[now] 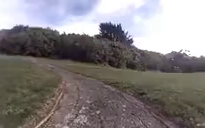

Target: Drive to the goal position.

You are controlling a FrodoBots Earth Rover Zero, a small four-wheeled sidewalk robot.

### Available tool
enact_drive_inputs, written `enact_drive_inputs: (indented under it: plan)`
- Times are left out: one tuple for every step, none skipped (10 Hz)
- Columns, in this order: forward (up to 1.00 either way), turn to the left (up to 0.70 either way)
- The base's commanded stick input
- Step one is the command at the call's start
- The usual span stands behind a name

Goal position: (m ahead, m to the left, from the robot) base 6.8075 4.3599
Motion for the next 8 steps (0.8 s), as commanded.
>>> enact_drive_inputs:
  plan:
    - [0.85, 0.00]
    - [0.85, 0.00]
    - [0.85, 0.00]
    - [0.85, 0.00]
    - [0.85, 0.00]
    - [0.85, 0.00]
    - [0.85, 0.00]
    - [0.85, 0.00]
